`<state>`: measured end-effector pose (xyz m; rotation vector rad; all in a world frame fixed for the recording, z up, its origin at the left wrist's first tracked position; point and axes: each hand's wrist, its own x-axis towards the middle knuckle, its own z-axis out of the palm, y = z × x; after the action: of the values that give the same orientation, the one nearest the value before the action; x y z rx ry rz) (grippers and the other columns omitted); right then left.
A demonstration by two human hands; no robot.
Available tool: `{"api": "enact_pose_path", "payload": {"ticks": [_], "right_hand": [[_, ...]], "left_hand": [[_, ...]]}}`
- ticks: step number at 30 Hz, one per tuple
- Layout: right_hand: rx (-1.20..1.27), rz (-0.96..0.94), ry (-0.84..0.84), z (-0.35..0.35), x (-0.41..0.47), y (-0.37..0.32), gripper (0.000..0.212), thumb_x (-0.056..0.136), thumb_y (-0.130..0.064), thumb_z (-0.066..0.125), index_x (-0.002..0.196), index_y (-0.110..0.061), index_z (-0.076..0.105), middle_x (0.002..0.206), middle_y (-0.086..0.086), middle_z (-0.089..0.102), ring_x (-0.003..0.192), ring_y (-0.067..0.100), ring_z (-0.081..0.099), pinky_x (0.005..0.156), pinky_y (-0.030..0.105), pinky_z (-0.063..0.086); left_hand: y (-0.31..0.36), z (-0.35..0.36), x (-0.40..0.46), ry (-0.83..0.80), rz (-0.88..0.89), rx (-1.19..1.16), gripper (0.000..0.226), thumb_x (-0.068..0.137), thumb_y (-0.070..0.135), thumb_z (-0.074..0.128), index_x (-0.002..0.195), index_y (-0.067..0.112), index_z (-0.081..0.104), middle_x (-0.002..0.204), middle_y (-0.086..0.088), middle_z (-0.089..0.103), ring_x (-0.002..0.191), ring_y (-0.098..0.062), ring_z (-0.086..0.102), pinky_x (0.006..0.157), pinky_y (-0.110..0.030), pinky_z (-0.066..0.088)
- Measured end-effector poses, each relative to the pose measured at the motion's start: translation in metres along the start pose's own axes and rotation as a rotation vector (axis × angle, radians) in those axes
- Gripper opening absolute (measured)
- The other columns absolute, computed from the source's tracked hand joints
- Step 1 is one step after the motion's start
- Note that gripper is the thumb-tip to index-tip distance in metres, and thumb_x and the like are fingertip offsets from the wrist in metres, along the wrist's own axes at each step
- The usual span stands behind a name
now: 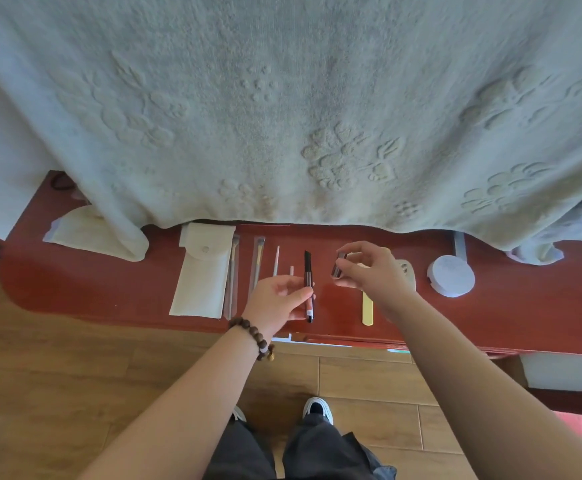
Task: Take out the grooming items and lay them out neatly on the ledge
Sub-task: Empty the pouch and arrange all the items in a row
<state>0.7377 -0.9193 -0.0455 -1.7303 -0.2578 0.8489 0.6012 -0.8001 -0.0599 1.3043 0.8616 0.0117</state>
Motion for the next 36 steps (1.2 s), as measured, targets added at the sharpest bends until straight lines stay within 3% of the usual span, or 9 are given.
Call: {"api": "enact_pose_path", "payload": {"ticks": [4,7,12,14,18,22,26,31,36], "right_hand": [[-0.161,0.023,0.02,0.0,0.012,0.015,0.016,0.086,-0.01,0.066,0.101,-0.014,0.067,0.095,0.016,0.065,0.073,0.022,0.069,0.078,0.038,0.059],[-0.297,0.05,0.063,0.004,0.022,0.022,0.014,0.084,-0.015,0.068,0.097,-0.014,0.062,0.089,0.007,0.065,0.068,0.023,0.069,0.076,0.036,0.058],[-0.565,0.023,0.099,0.02,0.036,0.034,0.016,0.082,-0.02,0.07,0.092,-0.015,0.059,0.087,0.005,0.064,0.077,0.025,0.063,0.071,0.034,0.051],[-0.632,0.034,0.108,0.026,0.039,0.039,0.018,0.083,-0.021,0.069,0.096,-0.013,0.06,0.089,0.006,0.065,0.077,0.022,0.06,0.069,0.032,0.051],[-0.7,0.042,0.136,0.032,0.041,0.043,0.02,0.083,-0.023,0.067,0.1,-0.014,0.06,0.092,0.008,0.065,0.077,0.023,0.061,0.068,0.035,0.053],[-0.714,0.04,0.149,0.034,0.043,0.045,0.025,0.083,-0.023,0.068,0.103,-0.011,0.06,0.095,0.009,0.065,0.08,0.024,0.061,0.069,0.034,0.052],[-0.698,0.028,0.144,0.034,0.043,0.048,0.029,0.083,-0.024,0.069,0.107,-0.01,0.06,0.097,0.009,0.065,0.082,0.024,0.06,0.071,0.034,0.051],[-0.679,0.031,0.144,0.032,0.043,0.05,0.033,0.081,-0.028,0.07,0.11,-0.013,0.062,0.1,0.01,0.064,0.085,0.025,0.061,0.074,0.035,0.052],[-0.663,0.013,0.143,0.028,0.039,0.047,0.033,0.082,-0.029,0.07,0.111,-0.013,0.064,0.101,0.009,0.067,0.087,0.025,0.063,0.072,0.032,0.051]], "left_hand": [[0.004,-0.001,0.02,0.01,0.02,0.143,0.008,0.086,0.004,0.064,0.09,-0.001,0.07,0.085,-0.014,0.068,0.079,-0.023,0.068,0.069,-0.039,0.061],[0.001,0.002,0.038,0.031,0.074,0.455,0.02,0.085,0.011,0.066,0.065,0.011,0.063,0.085,-0.023,0.067,0.086,-0.034,0.067,0.074,-0.046,0.059],[-0.01,0.019,0.05,0.163,0.096,0.765,0.028,0.082,0.027,0.069,0.061,0.01,0.065,0.059,-0.001,0.061,0.058,-0.013,0.059,0.063,-0.023,0.051],[-0.011,0.025,0.051,0.212,0.134,0.832,0.03,0.082,0.03,0.069,0.06,0.012,0.063,0.059,0.002,0.057,0.059,-0.011,0.053,0.065,-0.024,0.05],[-0.013,0.03,0.054,0.28,0.146,0.841,0.025,0.083,0.031,0.069,0.088,0.007,0.072,0.093,-0.006,0.07,0.091,-0.019,0.064,0.074,-0.023,0.045],[-0.021,0.03,0.059,0.319,0.152,0.861,0.025,0.081,0.035,0.071,0.079,0.01,0.068,0.083,-0.004,0.069,0.087,-0.019,0.066,0.069,-0.022,0.045],[-0.025,0.03,0.061,0.346,0.161,0.852,0.024,0.08,0.033,0.072,0.086,0.01,0.07,0.093,-0.005,0.071,0.102,-0.017,0.064,0.079,-0.024,0.047],[-0.027,0.029,0.059,0.354,0.182,0.849,0.029,0.079,0.036,0.073,0.09,0.009,0.07,0.085,-0.006,0.071,0.088,-0.021,0.065,0.077,-0.03,0.053],[-0.027,0.027,0.05,0.354,0.208,0.827,0.037,0.082,0.036,0.07,0.106,0.008,0.069,0.095,-0.007,0.073,0.095,-0.021,0.066,0.084,-0.034,0.054]]}}
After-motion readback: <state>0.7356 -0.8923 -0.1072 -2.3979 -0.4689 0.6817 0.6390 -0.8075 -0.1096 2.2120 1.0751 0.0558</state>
